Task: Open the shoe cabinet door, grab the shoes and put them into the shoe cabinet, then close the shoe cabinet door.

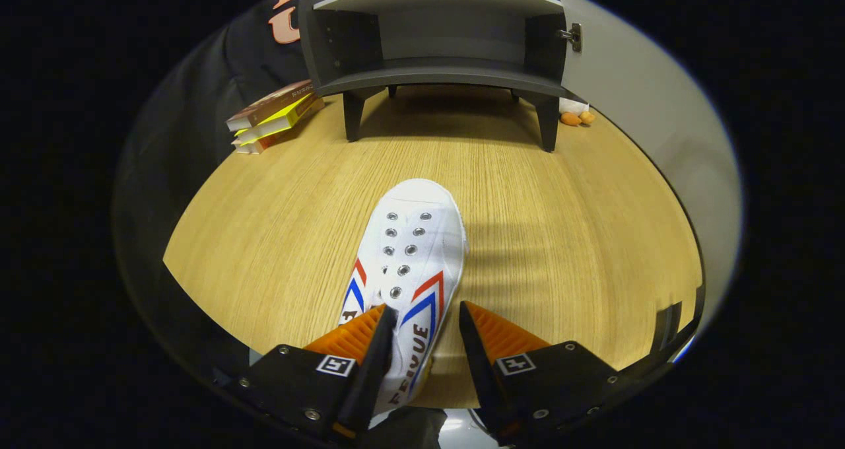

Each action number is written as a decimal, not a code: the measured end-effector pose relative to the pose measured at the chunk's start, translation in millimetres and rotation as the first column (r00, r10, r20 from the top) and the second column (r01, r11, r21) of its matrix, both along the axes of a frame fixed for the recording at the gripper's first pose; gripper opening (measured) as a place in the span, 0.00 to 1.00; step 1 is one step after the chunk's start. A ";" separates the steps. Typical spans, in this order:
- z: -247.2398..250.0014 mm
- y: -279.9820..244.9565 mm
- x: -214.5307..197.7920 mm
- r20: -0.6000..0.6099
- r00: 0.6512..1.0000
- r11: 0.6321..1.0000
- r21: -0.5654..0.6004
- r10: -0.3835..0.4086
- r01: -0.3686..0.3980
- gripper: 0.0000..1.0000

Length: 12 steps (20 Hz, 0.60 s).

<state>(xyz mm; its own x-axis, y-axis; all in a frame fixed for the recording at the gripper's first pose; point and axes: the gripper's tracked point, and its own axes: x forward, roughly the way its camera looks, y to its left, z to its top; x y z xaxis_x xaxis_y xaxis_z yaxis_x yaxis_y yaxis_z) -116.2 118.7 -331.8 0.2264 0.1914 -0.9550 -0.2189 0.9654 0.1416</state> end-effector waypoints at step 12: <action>1.2 -5.2 1.1 -0.048 0.997 0.998 -0.032 -0.060 0.059 0.12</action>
<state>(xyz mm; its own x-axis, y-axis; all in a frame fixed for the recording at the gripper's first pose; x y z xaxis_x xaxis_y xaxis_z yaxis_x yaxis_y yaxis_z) -115.2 113.5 -330.5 0.1898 0.1499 -0.9703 -0.1543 0.9806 0.1213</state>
